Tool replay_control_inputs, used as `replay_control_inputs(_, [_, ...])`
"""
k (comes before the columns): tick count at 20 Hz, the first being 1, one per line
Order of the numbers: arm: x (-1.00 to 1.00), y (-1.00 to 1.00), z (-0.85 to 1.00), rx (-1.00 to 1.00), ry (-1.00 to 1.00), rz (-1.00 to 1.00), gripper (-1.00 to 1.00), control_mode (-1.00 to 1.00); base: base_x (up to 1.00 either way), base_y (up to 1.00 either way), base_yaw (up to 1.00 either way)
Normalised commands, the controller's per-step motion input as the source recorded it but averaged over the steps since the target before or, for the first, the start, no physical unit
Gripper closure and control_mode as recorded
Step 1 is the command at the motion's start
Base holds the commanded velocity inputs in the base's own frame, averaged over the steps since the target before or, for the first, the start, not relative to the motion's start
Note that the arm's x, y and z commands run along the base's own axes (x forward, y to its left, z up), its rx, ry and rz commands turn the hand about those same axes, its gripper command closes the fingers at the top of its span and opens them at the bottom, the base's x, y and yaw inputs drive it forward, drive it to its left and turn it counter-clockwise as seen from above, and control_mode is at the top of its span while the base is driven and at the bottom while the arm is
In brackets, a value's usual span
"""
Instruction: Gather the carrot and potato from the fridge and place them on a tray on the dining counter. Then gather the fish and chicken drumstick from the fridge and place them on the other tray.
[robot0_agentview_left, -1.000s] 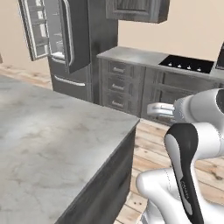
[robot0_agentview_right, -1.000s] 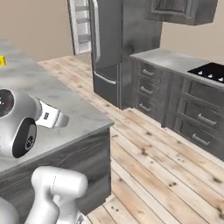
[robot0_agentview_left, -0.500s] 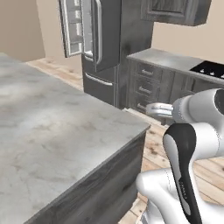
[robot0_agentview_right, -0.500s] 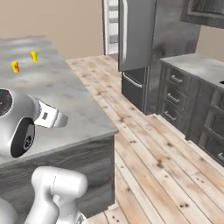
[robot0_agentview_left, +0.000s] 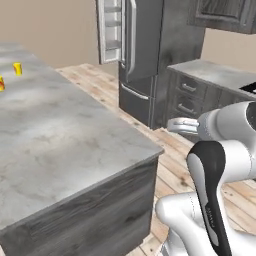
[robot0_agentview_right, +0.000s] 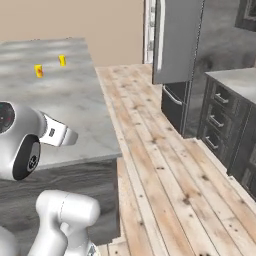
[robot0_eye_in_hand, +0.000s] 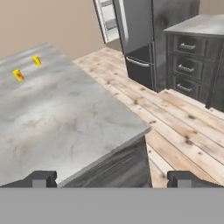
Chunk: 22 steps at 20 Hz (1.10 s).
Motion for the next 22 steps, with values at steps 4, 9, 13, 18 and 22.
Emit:
replay_control_inputs(4, [0.0,0.0,0.0,0.0,0.0,0.0,-1.0,1.0,0.0,-0.77,0.38])
replay_control_inputs(9, [0.0,0.0,0.0,0.0,0.0,0.0,-1.0,1.0,0.0,-0.82,0.35])
replay_control_inputs(13, [0.0,0.0,0.0,0.0,0.0,0.0,-1.0,1.0,0.11,-0.84,0.32])
replay_control_inputs(18, [0.0,0.0,0.0,0.0,0.0,0.0,-1.0,1.0,0.22,-0.86,0.29])
replay_control_inputs(22, [0.0,0.0,0.0,0.0,0.0,0.0,-1.0,1.0,0.4,-0.81,0.28])
